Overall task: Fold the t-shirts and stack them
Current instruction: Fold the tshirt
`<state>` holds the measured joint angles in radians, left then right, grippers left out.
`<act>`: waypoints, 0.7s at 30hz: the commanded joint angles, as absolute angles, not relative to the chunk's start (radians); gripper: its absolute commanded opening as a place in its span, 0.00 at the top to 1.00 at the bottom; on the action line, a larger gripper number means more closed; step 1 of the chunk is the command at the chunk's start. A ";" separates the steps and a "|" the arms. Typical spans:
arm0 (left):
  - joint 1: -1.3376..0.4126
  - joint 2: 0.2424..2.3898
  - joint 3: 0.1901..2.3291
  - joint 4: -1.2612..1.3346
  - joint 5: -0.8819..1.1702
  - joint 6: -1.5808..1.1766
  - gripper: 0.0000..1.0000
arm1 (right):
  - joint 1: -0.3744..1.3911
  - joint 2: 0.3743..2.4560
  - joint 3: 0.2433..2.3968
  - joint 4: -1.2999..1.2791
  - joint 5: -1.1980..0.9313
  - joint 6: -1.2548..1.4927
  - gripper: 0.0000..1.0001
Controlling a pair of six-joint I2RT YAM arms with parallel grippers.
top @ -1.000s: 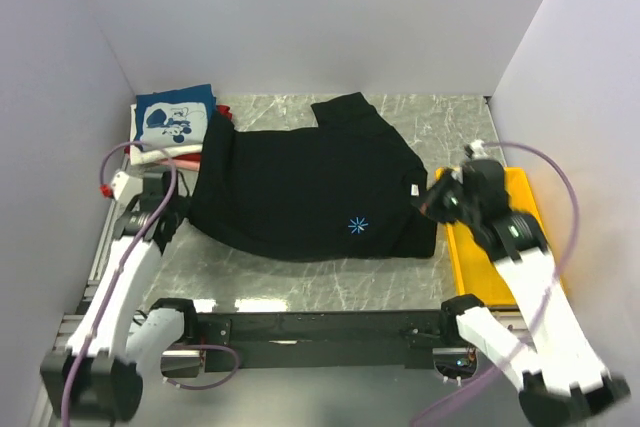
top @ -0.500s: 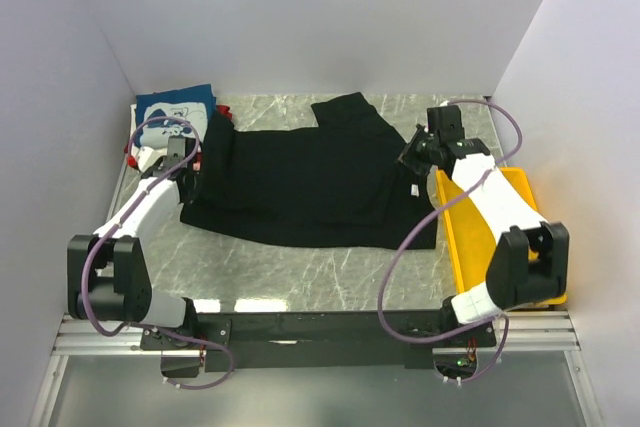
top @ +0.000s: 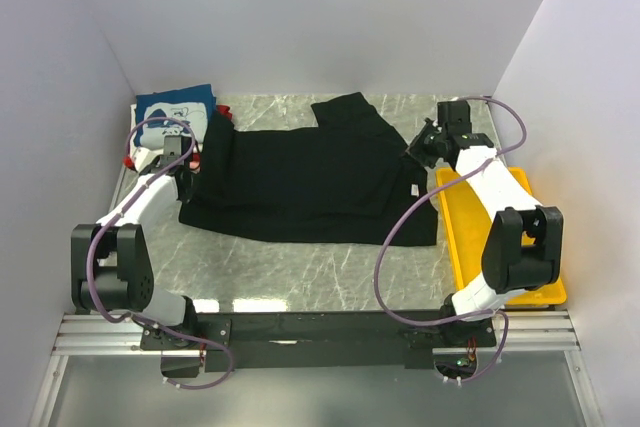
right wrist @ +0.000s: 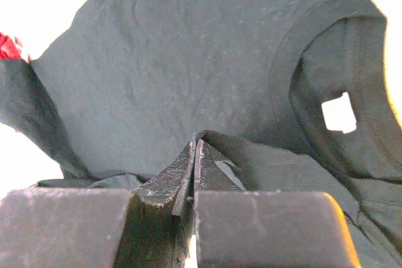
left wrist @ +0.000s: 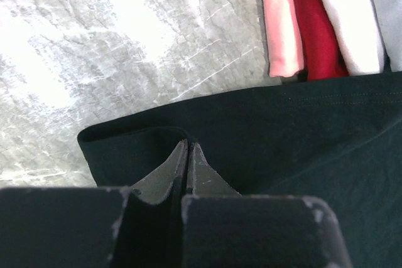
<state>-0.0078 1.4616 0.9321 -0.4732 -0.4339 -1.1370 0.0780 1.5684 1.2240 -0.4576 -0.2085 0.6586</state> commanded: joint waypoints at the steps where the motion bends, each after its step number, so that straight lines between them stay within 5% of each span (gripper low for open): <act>1: -0.003 1.459 0.956 -0.430 -0.430 -1.118 0.96 | 0.040 1.522 1.209 -0.393 -0.213 0.649 1.00; 21: 0.052 1.417 0.914 -0.376 -0.359 -1.097 0.94 | -0.034 1.574 1.155 -0.374 -0.225 0.637 1.00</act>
